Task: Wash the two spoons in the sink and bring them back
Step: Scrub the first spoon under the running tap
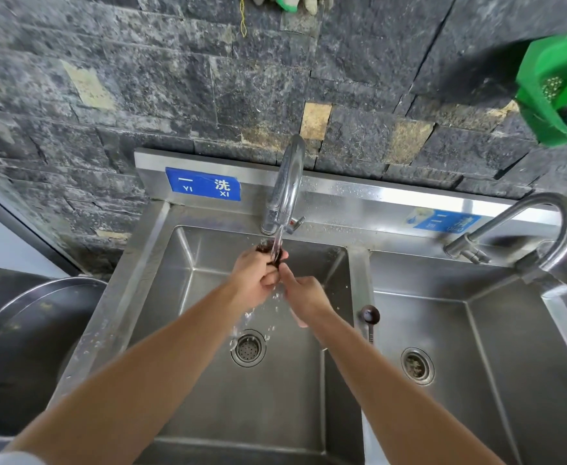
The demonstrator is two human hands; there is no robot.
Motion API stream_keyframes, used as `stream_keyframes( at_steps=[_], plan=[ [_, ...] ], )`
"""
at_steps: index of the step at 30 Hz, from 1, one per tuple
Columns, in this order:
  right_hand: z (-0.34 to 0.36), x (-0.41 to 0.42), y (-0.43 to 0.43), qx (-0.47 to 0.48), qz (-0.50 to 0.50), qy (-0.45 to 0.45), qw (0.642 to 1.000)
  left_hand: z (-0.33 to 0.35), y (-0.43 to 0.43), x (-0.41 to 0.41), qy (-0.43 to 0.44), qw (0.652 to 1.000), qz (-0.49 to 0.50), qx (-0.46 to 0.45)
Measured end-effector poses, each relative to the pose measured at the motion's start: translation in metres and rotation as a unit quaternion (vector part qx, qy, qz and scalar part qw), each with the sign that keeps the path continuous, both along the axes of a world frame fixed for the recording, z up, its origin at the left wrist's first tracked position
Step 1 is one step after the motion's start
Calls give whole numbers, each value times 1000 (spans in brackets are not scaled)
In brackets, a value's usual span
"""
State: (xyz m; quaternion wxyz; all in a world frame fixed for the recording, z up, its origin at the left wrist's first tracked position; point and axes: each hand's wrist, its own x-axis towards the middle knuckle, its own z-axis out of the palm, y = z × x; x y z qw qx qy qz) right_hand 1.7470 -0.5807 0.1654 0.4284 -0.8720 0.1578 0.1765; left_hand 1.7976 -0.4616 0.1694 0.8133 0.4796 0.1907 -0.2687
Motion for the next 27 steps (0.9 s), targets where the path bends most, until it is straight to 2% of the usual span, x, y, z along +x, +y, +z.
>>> stream_keyframes(
  at_steps=[2,4,6,7,9,12,13,15,17,18,19,20,21,22,23,24,25,27],
  plan=[
    [2,1,-7,-9,24,11,1000,-4,1,-3,-4,1000,-4,2],
    [8,3,-32,-86,125,-9,988,-1,20,-1,-52,981,-171,70],
    [15,6,-50,-187,200,-30,961,5,33,2,-105,916,-343,180],
    [14,8,-53,-216,211,-42,952,8,34,3,-137,885,-376,238],
    [9,9,-51,-235,196,-68,950,12,28,3,-220,841,-367,331],
    [3,5,-51,-255,182,-67,947,7,24,-1,-252,805,-391,367],
    [4,4,-53,-271,179,-80,942,4,24,-2,-240,811,-390,364],
    [8,3,-55,-323,134,-147,925,0,22,-5,-210,852,-325,353],
    [8,3,-49,-364,34,-232,902,1,15,-9,-193,888,-255,331],
    [7,3,-46,-361,-13,-259,896,3,12,-12,-195,895,-238,323],
    [6,2,-42,-333,-53,-261,905,3,9,-14,-204,896,-227,322],
    [6,2,-37,-264,-82,-235,932,4,7,-17,-213,896,-216,325],
    [7,4,-32,-148,-106,-180,967,4,7,-20,-213,898,-208,324],
    [10,6,-25,2,-143,-107,984,5,6,-22,-204,903,-207,316],
    [14,7,-19,140,-185,-38,972,5,6,-25,-190,910,-211,301],
    [15,9,-13,207,-216,-16,954,4,5,-28,-171,919,-213,284],
    [16,8,-8,202,-232,-43,951,2,2,-33,-145,932,-202,262],
    [14,2,1,86,-256,-168,948,-3,-2,-39,-84,964,-141,210]
  ],
)
